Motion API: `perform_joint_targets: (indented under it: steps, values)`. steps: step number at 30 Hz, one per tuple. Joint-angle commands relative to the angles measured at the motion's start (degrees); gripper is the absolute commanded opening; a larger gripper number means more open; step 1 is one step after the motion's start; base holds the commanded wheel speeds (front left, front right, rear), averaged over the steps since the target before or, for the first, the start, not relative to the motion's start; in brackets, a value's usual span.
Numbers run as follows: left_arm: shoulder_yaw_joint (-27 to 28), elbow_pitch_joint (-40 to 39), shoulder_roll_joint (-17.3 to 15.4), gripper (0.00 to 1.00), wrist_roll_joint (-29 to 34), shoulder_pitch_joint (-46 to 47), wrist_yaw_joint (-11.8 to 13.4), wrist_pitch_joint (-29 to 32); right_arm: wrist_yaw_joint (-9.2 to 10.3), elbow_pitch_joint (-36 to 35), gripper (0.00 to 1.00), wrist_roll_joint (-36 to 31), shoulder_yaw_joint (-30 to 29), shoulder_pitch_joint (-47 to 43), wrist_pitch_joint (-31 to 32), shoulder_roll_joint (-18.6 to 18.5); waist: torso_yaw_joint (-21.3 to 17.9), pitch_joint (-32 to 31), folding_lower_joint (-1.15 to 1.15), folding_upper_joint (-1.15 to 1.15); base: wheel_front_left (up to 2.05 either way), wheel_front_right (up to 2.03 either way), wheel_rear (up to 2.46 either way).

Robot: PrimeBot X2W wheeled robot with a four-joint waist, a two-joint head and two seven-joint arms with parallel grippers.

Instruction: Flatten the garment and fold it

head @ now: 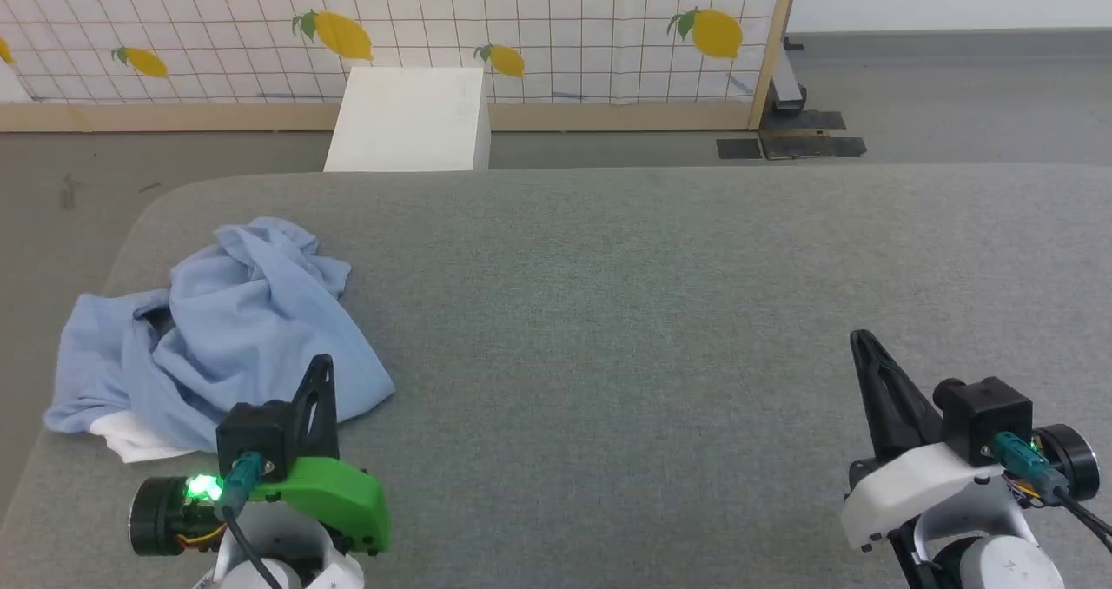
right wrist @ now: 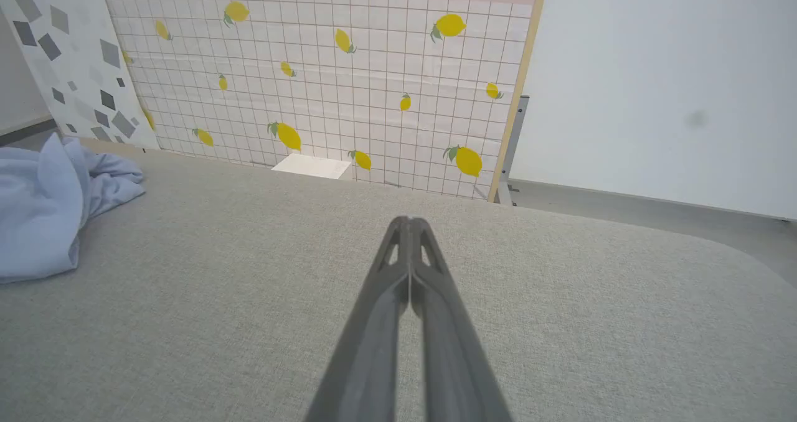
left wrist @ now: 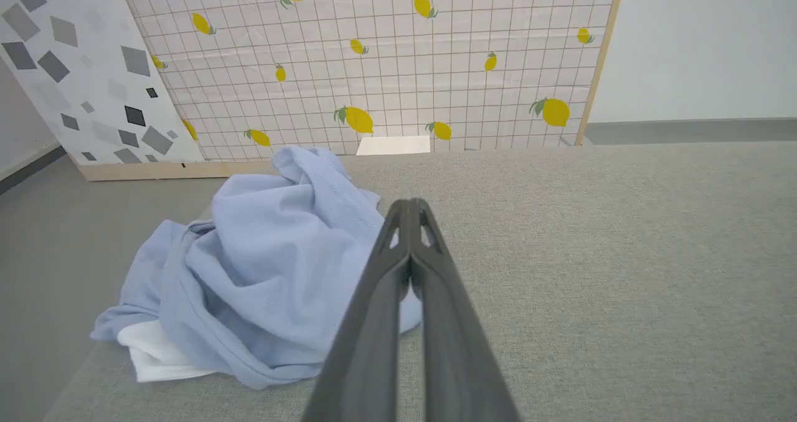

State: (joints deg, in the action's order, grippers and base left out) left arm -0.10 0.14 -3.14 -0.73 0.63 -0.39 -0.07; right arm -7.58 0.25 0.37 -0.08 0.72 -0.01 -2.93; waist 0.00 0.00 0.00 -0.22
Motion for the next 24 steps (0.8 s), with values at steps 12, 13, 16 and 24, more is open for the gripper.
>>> perform_joint_targets:
  steps: [12, 13, 16, 24]
  values:
    - [0.1, -0.1, 0.3, 0.0, 0.7, -0.6, 0.4, 0.1, 0.09, -0.2, 0.0, -0.4, 0.1, -0.7, 0.0, 0.1, 0.0, 0.0, 0.0, 0.22, 0.0, 0.0, 0.0]
    - [0.1, -0.1, 0.3, 0.0, 0.7, -0.6, 0.4, 0.1, 0.09, -0.2, 0.0, -0.4, 0.1, -0.7, 0.0, 0.1, 0.0, 0.0, 0.0, 0.22, 0.0, 0.0, 0.0]
    - [0.1, -0.1, 0.3, 0.0, 0.7, -0.6, 0.4, 0.1, 0.09, -0.2, 0.0, -0.4, 0.1, -0.7, 0.0, 0.1, 0.0, 0.0, 0.0, 0.22, 0.0, 0.0, 0.0]
    - [0.0, 0.0, 0.0, 1.0, 0.0, 0.0, 0.0, 0.0, 0.0, 0.0, 1.0, 0.0, 0.0, 0.0, 0.0, 0.0, 0.0, 0.0, 0.0, 0.0, 0.0, 0.0, 0.0]
